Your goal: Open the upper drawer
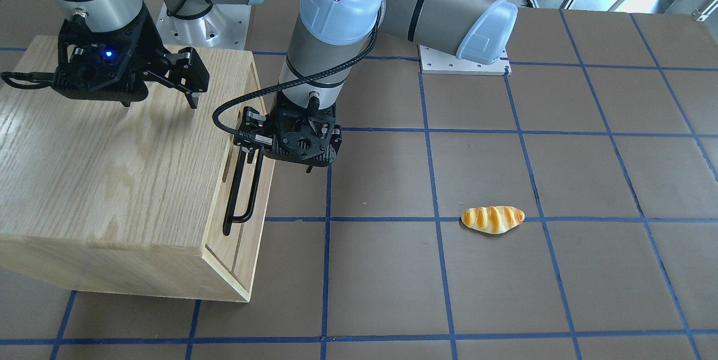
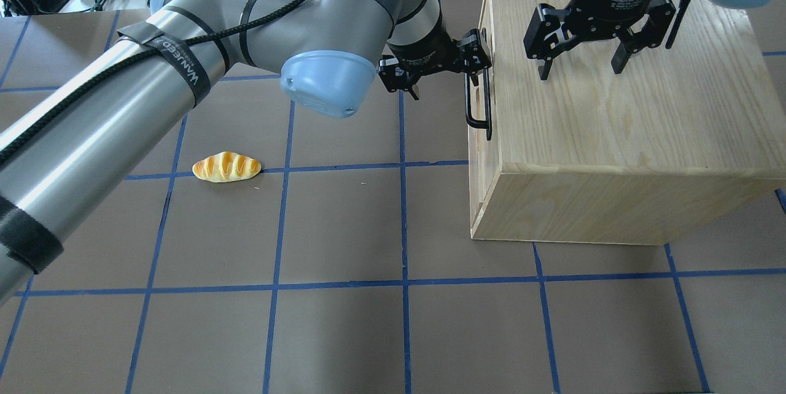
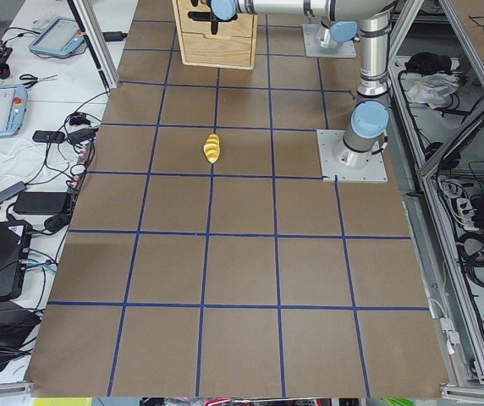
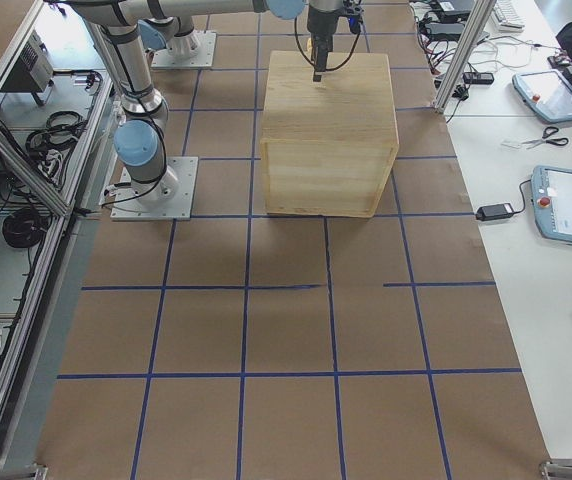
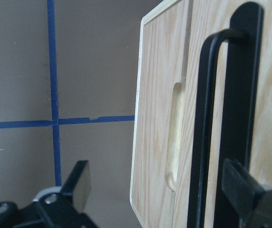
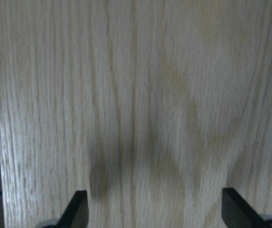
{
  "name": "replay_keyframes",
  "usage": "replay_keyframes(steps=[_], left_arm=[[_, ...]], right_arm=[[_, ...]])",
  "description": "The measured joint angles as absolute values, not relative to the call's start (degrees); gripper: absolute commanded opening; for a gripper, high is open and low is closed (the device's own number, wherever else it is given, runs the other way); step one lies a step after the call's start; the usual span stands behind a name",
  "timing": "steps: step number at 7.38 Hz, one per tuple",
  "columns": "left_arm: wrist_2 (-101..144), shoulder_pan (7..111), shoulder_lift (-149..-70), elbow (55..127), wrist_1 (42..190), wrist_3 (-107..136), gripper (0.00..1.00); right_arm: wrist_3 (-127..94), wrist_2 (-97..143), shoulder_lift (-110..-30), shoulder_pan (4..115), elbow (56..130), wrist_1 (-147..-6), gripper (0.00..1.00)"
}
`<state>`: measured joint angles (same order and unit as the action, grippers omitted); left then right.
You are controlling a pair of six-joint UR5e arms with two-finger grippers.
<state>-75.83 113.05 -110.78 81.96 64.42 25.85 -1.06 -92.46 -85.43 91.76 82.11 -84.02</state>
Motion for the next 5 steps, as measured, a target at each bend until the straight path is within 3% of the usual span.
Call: replay_keyframes(steps=[5], left_arm=[[-75.83,113.41,-111.84,82.18,64.34,26.04,1.0]], right_arm=[[-1.09,-92.46,-85.43,91.76,82.12,-84.02,1.0]])
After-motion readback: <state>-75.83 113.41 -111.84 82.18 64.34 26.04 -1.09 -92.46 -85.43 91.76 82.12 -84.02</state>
